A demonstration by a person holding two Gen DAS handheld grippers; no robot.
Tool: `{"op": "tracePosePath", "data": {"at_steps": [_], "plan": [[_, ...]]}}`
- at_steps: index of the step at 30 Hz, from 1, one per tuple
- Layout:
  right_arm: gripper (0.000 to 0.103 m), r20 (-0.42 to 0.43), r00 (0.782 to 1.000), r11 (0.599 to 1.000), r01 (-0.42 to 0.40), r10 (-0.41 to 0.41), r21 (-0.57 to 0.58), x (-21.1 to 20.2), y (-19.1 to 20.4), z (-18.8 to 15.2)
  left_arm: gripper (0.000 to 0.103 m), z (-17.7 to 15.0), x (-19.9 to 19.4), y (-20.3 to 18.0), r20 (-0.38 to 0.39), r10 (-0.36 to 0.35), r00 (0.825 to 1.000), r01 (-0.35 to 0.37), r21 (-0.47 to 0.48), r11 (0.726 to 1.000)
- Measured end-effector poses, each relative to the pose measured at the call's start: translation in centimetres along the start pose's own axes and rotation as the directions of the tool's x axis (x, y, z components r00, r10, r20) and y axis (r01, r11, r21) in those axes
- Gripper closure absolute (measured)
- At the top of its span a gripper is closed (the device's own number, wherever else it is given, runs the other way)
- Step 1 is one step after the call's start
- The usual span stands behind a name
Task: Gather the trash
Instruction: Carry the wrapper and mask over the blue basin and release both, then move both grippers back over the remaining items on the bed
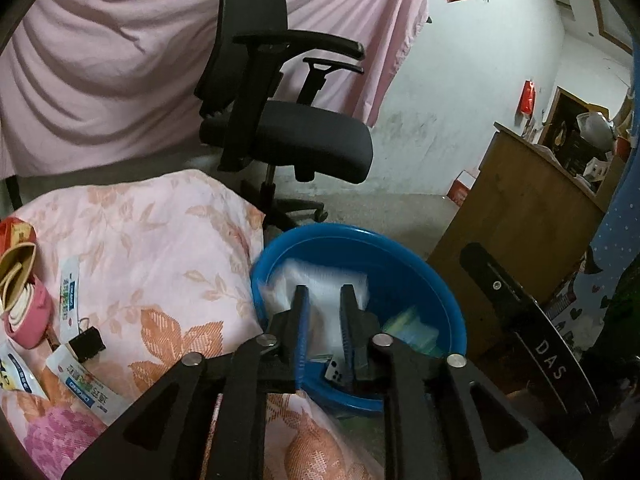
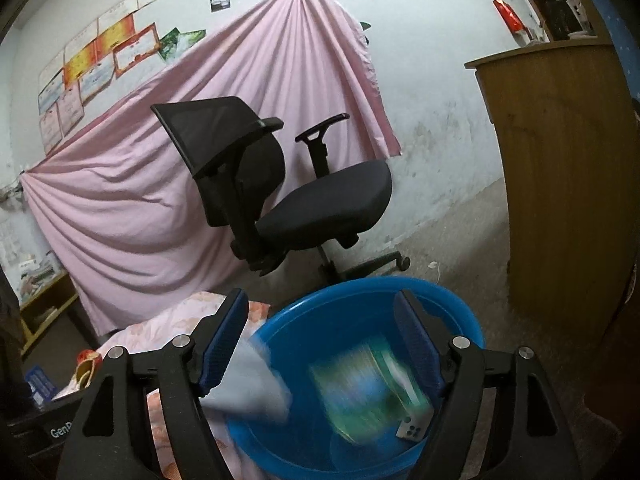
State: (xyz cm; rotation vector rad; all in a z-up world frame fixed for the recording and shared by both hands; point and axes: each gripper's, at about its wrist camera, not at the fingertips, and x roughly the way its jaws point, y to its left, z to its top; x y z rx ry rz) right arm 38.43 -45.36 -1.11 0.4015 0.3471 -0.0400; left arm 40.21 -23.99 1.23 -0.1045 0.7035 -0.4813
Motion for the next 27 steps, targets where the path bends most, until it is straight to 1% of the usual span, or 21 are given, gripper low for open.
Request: {"op": "tracePosePath", "data": {"at_steps": [1,2,4,12,16,18,21,23,25,27], "plan": [[0.027,-0.005,1.0,1.0,-0.001,0.001,-0.001,0.0,0.0,-0.1,0.079,-0.1,-0.1,0.1,0.001,-0.001,1.0,0.001,-0.005,1.0],[0.027,-0.008,1.0,1.0,-0.001,0.001,-0.001,0.0,0.0,-0.1,0.075,-0.1,-0.2,0.2,0.005,-0.002,1.0,0.002,-0.01,1.0],[0.024,-0.005,1.0,1.0,-0.001,0.001,-0.003,0.0,0.2,-0.1,0.074,-0.1,-0.5,0.3,0.019,-0.002,1.0,0.003,-0.018,1.0],[0.023,0.014,1.0,1.0,-0.001,0.001,-0.029,-0.5,0.8,0.2,0.073,0.0,-2.0,0.8,0.085,0.043,0.995,-0.041,-0.023,0.999],[0.02,0.03,0.999,0.999,-0.009,0.01,-0.047,-1.0,1.4,0.6,0.067,0.2,-3.5,1.3,0.128,0.063,0.99,-0.058,-0.036,0.998],[0.018,0.046,0.999,0.998,-0.014,0.017,-0.061,-1.4,1.8,0.7,0.066,0.3,-4.5,1.6,0.151,0.079,0.985,-0.074,-0.036,0.997],[0.013,0.06,0.998,0.997,-0.027,0.031,-0.074,-1.8,2.6,1.0,0.057,0.4,-5.9,2.0,0.176,0.104,0.979,-0.099,-0.034,0.994],[0.009,0.071,0.997,0.996,-0.034,0.04,-0.08,-2.1,3.0,1.2,0.049,0.3,-7.3,2.4,0.211,0.131,0.969,-0.125,-0.045,0.991],[0.004,0.085,0.995,0.995,-0.044,0.052,-0.089,-2.4,3.8,1.4,0.046,0.1,-8.2,2.9,0.235,0.152,0.96,-0.144,-0.051,0.988],[0.001,0.102,0.993,0.994,-0.053,0.063,-0.1,-2.8,4.5,1.5,0.042,0.1,-9.3,3.3,0.262,0.183,0.948,-0.174,-0.055,0.983]]}}
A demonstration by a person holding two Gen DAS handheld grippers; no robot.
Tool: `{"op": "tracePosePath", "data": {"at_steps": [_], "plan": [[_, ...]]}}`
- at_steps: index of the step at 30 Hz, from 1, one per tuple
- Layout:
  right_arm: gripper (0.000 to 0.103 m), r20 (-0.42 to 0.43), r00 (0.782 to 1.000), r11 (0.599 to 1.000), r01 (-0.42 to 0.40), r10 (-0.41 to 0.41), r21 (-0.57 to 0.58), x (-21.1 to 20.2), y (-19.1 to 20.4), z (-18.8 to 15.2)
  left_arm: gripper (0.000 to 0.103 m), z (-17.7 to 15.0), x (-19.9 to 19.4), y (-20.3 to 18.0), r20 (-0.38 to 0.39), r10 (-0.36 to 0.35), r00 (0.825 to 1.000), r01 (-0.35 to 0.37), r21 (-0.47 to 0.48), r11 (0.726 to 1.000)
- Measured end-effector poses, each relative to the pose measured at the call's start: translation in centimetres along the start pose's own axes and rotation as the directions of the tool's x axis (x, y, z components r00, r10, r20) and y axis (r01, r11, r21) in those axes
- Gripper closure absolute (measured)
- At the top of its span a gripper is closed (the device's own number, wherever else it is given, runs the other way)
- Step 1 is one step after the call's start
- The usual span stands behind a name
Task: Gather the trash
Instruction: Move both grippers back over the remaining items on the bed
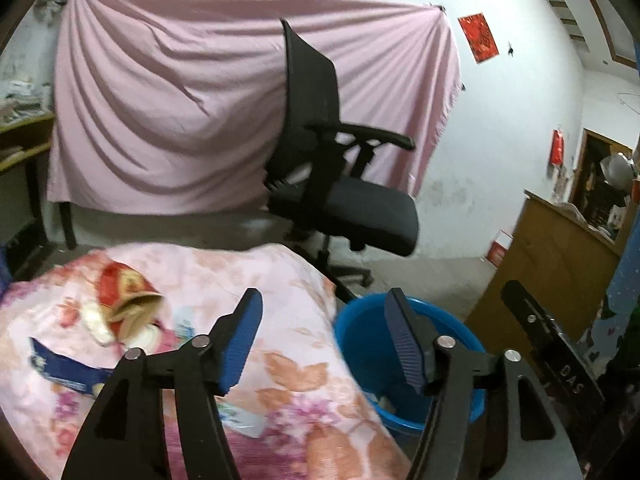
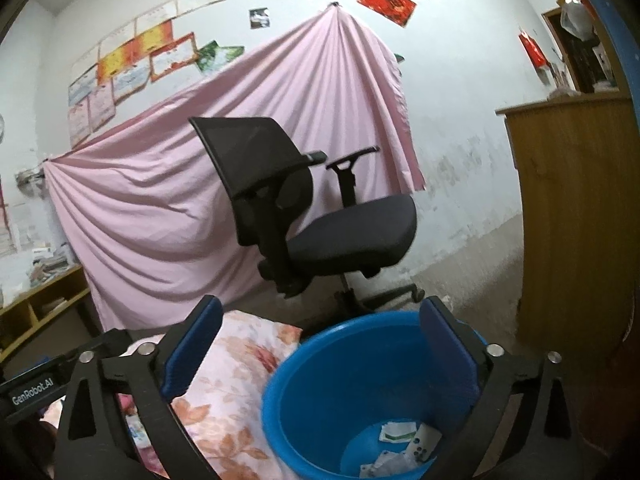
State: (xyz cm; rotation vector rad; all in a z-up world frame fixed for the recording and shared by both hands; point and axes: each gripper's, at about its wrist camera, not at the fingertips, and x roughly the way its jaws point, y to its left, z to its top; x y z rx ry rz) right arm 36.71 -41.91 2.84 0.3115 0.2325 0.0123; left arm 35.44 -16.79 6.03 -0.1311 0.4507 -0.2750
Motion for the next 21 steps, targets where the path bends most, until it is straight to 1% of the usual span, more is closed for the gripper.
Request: {"op": "tracePosePath", "data": {"at_steps": [1,2,4,5,8,11,15,21], "plan": [[0.0,0.009,1.0,1.0,-0.007,0.007,-0.008,-0.2,0.4,0.1,0.036,0.1,-0.3,0.3,0.013,0.011,1.0,-0.011,0.001,1.0],[0.0,0.019,1.0,1.0,-0.015,0.016,-0.017,-0.5,0.9,0.3,0.026,0.1,-1.0,0.7,0.033,0.029,0.999,-0.029,0.0,1.0],[0.0,0.041,0.999,0.999,-0.028,0.03,-0.036,-1.0,1.9,0.4,0.014,0.2,-2.2,1.5,0.08,0.06,0.995,-0.059,-0.013,0.998],[0.0,0.051,0.998,0.998,-0.036,0.038,-0.043,-1.2,2.3,0.6,0.012,0.1,-2.9,2.0,0.108,0.077,0.991,-0.075,-0.022,0.997],[0.0,0.088,0.994,0.995,-0.062,0.068,-0.072,-2.0,4.0,0.7,0.008,0.2,-4.5,3.3,0.152,0.111,0.982,-0.107,-0.034,0.994],[0.0,0.122,0.988,0.991,-0.08,0.092,-0.103,-2.7,5.6,0.6,0.005,0.2,-5.9,4.6,0.192,0.145,0.971,-0.139,-0.042,0.989],[0.0,0.171,0.975,0.982,-0.116,0.14,-0.148,-4.0,7.6,0.4,0.004,-0.3,-8.1,6.3,0.252,0.178,0.951,-0.172,-0.048,0.984],[0.0,0.214,0.954,0.959,-0.162,0.212,-0.232,-5.8,10.5,-0.4,0.004,-1.8,-11.4,8.2,0.335,0.228,0.914,-0.228,-0.038,0.973]]}}
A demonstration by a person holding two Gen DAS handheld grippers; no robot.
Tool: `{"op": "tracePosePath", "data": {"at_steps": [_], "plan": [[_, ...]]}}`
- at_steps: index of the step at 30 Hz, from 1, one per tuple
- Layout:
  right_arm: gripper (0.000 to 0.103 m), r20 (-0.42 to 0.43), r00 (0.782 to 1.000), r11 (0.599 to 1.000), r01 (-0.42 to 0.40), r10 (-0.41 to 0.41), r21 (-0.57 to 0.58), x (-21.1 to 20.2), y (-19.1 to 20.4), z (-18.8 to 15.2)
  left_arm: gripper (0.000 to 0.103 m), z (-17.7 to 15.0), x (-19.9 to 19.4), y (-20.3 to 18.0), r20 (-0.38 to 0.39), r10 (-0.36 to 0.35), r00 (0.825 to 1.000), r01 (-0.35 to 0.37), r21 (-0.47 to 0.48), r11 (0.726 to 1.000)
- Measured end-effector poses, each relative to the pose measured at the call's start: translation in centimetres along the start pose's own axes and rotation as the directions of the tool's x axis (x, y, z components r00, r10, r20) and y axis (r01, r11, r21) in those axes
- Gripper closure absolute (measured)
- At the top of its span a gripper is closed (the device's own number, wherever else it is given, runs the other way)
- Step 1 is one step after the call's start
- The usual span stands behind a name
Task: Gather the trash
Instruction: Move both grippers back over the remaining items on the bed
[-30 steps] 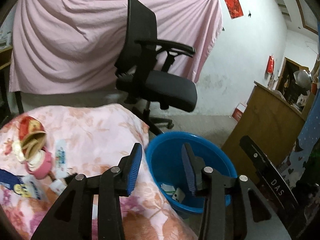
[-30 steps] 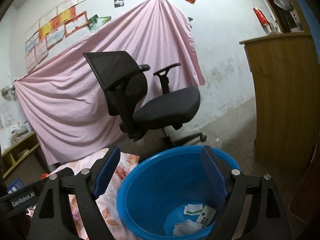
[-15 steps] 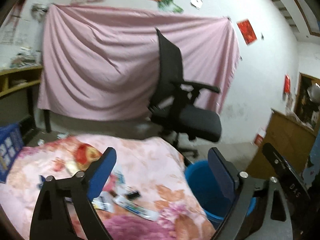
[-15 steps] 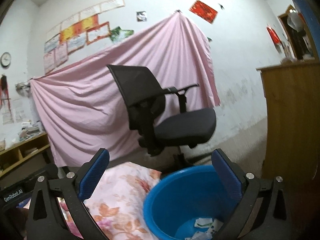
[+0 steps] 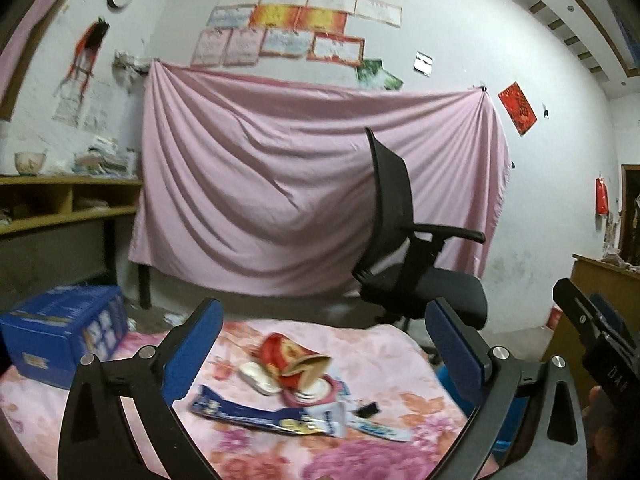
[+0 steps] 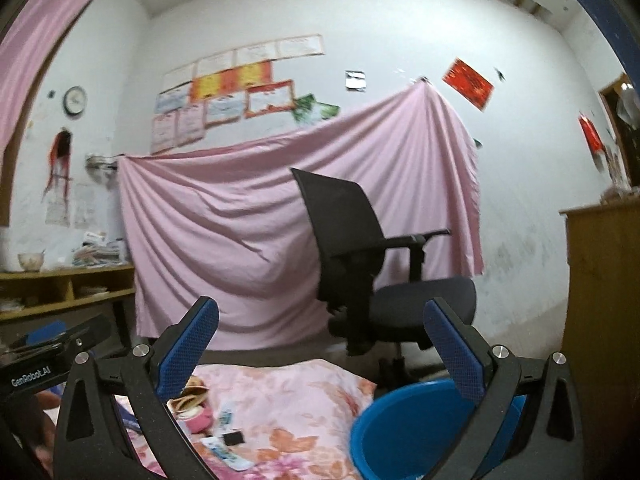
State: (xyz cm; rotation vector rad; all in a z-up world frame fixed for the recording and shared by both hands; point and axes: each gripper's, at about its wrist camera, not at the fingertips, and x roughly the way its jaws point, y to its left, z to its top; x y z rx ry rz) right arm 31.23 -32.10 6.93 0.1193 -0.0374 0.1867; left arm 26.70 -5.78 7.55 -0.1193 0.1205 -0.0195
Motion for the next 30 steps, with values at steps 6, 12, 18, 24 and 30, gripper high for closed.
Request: {"op": "tracePosePath", "data": {"at_steps": [6,12,18,24,30], "plan": [[0.0,0.012,0.997,0.996,-0.072,0.073,-0.06,-0.9,2.6,-0.2,0.004,-0.9,-2.1,2.5,0.05,0.038,0.998,-0.039,0.019,0.999],[0.0,-0.011,0.993,0.986,-0.115,0.114,-0.122,-0.8,4.3,-1.1,0.004,-2.0,-3.3,4.7,0.067,0.085,0.994,-0.087,0.027,0.996],[0.0,-0.062,0.987,0.973,-0.156,0.148,-0.171,-0.4,5.9,-2.3,0.004,-3.2,-3.1,6.5,-0.002,0.108,0.994,-0.108,0.01,0.994],[0.0,-0.099,0.982,0.966,-0.177,0.161,-0.188,-0.3,6.9,-3.2,0.004,-4.0,-2.3,8.1,-0.095,0.098,0.991,-0.104,-0.061,0.993],[0.0,-0.155,0.978,0.966,-0.171,0.142,-0.195,0.8,7.0,-3.7,0.004,-4.6,-0.6,7.9,-0.156,0.094,0.983,-0.1,-0.03,0.995]]}}
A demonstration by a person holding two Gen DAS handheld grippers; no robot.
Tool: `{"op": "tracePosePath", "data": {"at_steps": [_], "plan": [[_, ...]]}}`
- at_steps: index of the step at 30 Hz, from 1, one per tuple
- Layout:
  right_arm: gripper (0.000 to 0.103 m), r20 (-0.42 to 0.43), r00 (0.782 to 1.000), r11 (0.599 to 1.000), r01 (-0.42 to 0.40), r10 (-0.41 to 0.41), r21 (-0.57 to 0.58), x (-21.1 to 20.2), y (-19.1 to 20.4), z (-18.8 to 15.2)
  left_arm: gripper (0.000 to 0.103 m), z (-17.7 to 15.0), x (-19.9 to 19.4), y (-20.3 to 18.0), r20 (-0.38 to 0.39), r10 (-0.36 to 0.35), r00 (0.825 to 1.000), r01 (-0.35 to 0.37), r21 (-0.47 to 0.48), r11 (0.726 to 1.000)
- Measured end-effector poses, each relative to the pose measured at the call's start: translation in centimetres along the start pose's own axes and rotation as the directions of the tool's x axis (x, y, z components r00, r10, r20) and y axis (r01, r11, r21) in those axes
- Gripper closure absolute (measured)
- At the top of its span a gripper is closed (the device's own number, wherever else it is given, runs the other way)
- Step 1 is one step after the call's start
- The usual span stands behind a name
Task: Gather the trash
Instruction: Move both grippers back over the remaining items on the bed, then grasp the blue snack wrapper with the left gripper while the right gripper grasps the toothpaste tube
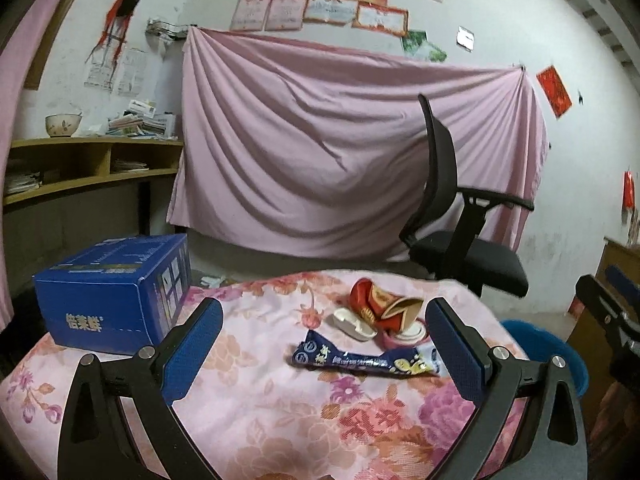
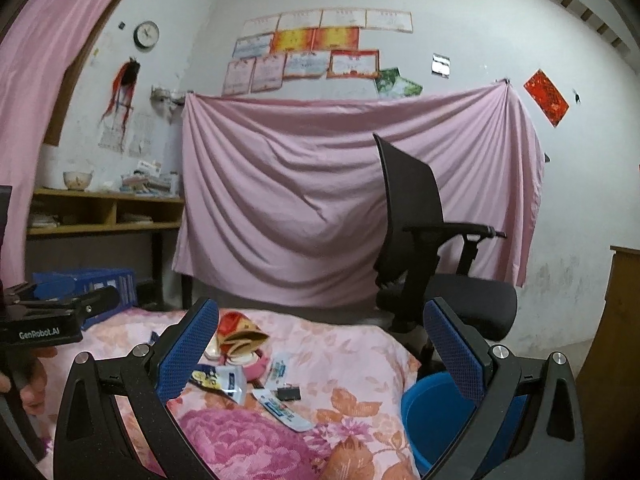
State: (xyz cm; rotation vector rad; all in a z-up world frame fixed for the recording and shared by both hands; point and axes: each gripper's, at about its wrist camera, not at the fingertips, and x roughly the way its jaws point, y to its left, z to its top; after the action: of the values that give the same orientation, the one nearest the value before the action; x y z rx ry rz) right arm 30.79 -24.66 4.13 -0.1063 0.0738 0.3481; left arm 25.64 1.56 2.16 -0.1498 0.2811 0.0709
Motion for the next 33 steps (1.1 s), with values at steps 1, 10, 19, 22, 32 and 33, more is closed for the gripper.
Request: {"op": "tracePosePath", "data": {"at_steps": [1,10,19,22,32,33], "plan": [[0.0,-0.024,1.0,1.0,0.003,-0.003,0.004,0.5,-0.2,-0.1,0.004,0.0,0.6,-0.1,-0.018,-0.009,1.0,0.009,0.005,1.0],[0.0,-0.292,0.956,0.998,-0.013,0.03,0.061,5.4,-1.8,-1.7,0.004,-0.4,6.1,0.7,-0.235,-0.019,0.972,0.025,0.026,0.999],[0.001,-0.49,0.87,0.997,-0.08,0.057,-0.025,8.9,0.3,-3.6,0.004,-0.6,8.1,2.4,-0.333,-0.065,0.941,0.051,-0.049,0.997],[0.002,-0.545,0.835,0.993,-0.112,0.071,-0.043,9.9,0.9,-4.3,0.004,-0.6,8.5,2.7,-0.351,-0.072,0.934,0.051,-0.068,0.996],[0.016,-0.675,0.731,0.982,-0.181,0.098,-0.054,12.0,2.1,-6.3,0.004,-0.9,9.2,2.4,-0.388,-0.109,0.915,0.09,-0.068,0.994],[0.017,-0.68,0.726,0.982,-0.184,0.102,-0.049,12.0,2.1,-6.4,0.004,-1.0,9.4,2.4,-0.398,-0.123,0.909,0.104,-0.07,0.992]]}}
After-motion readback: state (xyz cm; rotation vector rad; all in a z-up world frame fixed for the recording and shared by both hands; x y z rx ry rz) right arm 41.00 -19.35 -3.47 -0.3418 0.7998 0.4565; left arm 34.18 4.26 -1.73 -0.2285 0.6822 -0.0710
